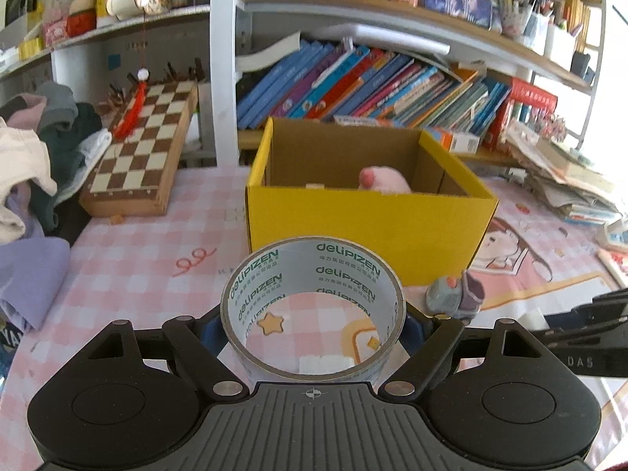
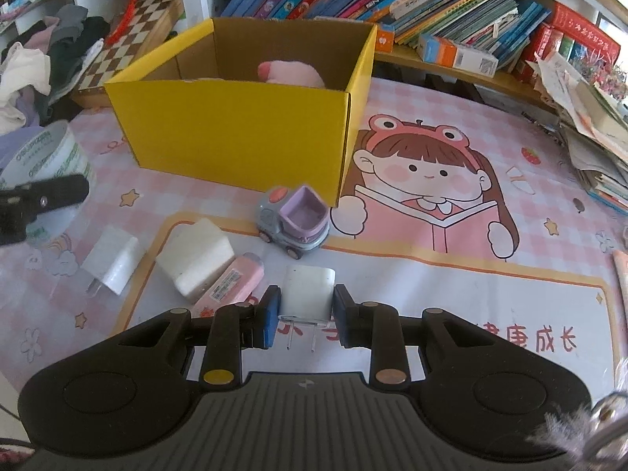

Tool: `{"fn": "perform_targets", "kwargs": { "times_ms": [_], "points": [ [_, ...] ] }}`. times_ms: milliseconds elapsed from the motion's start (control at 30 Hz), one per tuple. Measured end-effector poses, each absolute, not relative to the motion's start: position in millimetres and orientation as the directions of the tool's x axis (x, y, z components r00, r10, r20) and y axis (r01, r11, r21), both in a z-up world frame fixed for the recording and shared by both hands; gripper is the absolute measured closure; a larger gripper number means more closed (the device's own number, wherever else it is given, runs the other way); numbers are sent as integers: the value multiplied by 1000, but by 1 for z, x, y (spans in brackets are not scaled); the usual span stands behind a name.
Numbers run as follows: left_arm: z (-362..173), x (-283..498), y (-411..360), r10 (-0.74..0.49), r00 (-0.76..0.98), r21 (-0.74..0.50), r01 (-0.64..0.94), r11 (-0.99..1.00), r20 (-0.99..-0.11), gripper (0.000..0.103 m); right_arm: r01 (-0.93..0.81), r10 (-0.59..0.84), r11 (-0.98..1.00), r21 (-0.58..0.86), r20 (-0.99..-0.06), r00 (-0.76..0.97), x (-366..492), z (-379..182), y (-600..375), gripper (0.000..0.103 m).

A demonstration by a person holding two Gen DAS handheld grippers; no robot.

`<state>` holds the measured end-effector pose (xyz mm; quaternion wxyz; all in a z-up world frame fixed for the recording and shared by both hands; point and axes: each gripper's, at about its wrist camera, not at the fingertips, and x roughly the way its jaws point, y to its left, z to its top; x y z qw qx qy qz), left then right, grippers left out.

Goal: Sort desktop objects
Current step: 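Lift the charger and tape roll with both grippers toward the yellow box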

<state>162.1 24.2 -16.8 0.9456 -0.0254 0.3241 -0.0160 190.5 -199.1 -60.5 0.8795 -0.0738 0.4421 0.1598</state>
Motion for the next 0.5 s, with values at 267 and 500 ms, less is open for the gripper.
{"fn": "perform_targets", "kwargs": {
  "times_ms": [267,500],
  "points": [
    [-1,146,19,-80,811,-55,60,997,-580,19,-353,225,936,12,-790,570,165,-52,-199,76],
    [8,137,16,-116,811,-46,110,993,-573,19,-384,251,923,24,-793,555,149,-47,-193,76]
  ]
}}
